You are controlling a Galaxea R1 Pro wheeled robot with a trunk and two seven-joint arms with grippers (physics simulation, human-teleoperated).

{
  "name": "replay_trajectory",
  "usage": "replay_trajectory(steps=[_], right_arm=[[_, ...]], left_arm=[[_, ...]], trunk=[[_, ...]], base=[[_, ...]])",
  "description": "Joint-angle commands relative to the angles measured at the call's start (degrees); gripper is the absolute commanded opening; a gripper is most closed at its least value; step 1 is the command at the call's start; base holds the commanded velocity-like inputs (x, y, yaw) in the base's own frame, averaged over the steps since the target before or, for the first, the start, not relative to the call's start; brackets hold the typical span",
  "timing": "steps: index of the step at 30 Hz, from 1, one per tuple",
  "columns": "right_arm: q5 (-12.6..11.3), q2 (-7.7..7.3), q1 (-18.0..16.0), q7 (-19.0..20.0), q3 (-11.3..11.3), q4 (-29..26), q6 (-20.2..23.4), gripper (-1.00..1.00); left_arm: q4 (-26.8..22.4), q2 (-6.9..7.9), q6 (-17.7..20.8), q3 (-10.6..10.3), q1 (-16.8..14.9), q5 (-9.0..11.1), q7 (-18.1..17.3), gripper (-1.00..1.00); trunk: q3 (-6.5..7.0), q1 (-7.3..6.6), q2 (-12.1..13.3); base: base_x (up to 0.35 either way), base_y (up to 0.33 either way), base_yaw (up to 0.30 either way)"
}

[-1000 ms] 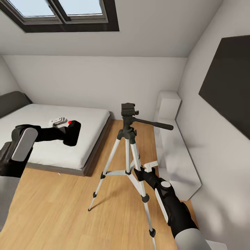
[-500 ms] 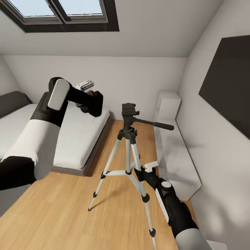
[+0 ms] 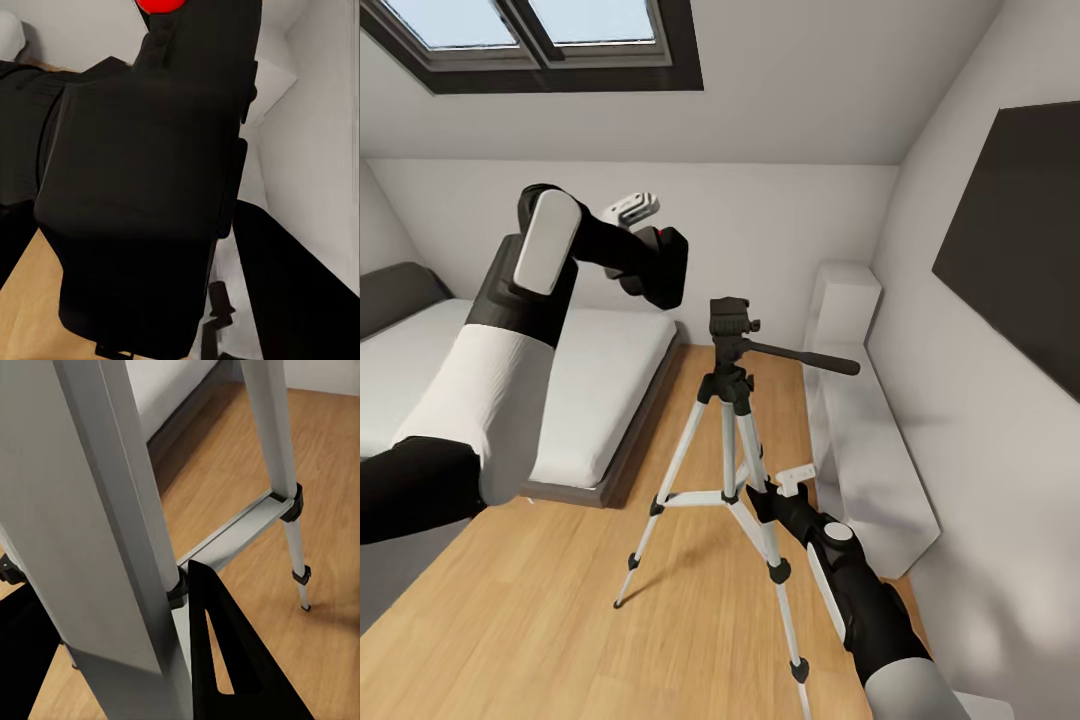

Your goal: Attach the digital camera to the camera tripod in the bedroom.

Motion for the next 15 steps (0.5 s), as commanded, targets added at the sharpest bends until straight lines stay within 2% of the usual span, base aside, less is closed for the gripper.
replay_trajectory(steps=[1, 5, 15], right_arm=[[1.38, 0.00, -0.03, 0.35, -0.19, 0.52, 0.60, -1.00], [1.39, -0.02, -0.05, 0.37, -0.19, 0.52, 0.60, -1.00], [1.39, -0.04, -0.06, 0.39, -0.19, 0.44, 0.60, -1.00]], left_arm=[[-0.19, -0.27, 0.15, -0.05, -0.07, 0.21, 0.46, -1.00], [-2.17, -1.06, 0.16, -0.06, -0.09, 0.28, 0.46, -1.00], [-6.41, -1.52, 0.15, -0.04, -0.10, 0.43, 0.46, -1.00]], trunk=[[-0.12, 0.04, -0.09], [-0.12, 0.04, -0.09], [-0.12, 0.04, -0.09]], base=[[0.000, 0.000, 0.000], [0.000, 0.000, 0.000], [0.000, 0.000, 0.000]])
